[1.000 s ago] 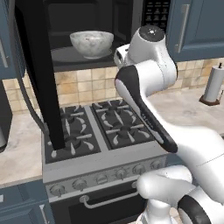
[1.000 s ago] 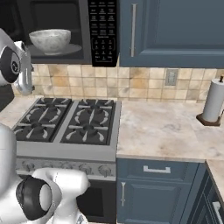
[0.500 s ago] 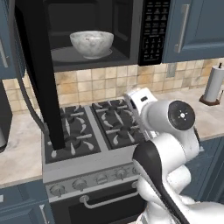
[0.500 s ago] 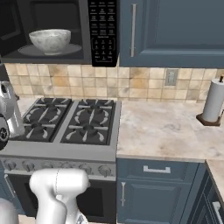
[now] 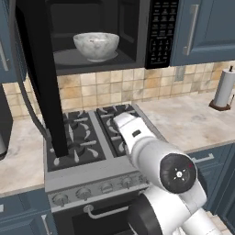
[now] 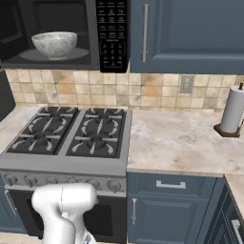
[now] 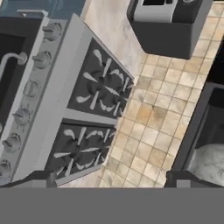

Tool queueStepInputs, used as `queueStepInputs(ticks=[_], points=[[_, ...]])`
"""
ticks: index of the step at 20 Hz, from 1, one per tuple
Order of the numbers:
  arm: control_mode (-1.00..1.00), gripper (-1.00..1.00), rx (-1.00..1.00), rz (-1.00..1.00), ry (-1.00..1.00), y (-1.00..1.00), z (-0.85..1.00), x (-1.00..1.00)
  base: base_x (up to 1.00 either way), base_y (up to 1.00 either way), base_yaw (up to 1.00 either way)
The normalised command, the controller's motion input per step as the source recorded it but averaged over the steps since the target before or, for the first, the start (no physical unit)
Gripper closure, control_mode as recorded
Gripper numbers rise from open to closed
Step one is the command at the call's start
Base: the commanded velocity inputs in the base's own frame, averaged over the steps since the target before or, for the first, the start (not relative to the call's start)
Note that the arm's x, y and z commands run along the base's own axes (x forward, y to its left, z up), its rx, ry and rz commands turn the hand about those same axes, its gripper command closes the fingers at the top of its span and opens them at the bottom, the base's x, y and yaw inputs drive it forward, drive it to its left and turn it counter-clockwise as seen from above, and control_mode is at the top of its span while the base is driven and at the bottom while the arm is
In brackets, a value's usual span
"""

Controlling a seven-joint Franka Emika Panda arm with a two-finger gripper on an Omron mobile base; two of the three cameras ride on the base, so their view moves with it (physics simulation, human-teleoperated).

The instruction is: Pick the sweet potato from the sink and place it in the bowl. Then pick the bowl and place it in the microwave. Then close the microwave door and press the start button.

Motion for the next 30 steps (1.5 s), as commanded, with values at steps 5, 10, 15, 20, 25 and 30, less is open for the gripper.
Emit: queueStepInputs(ticks=[5, 10, 15, 20, 25, 30], points=[[-1.00, -1.00, 0.00, -0.06, -0.08, 0.17, -0.46, -0.60, 0.00, 0.00, 0.00], [-1.00, -1.00, 0.00, -0.04, -0.08, 0.08, -0.54, -0.17, 0.00, 0.00, 0.00], [-1.00, -1.00, 0.00, -0.04, -0.10, 0.44, -0.34, 0.00, 0.00, 0.00, 0.00], [-1.00, -1.00, 0.00, -0.03, -0.09, 0.73, -0.19, 0.11, 0.00, 0.00, 0.00], [-1.00, -1.00, 0.00, -0.01, -0.08, 0.75, -0.21, 0.04, 0.00, 0.00, 0.00], [-1.00, -1.00, -0.01, 0.00, -0.07, 0.79, -0.13, 0.14, 0.00, 0.00, 0.00]])
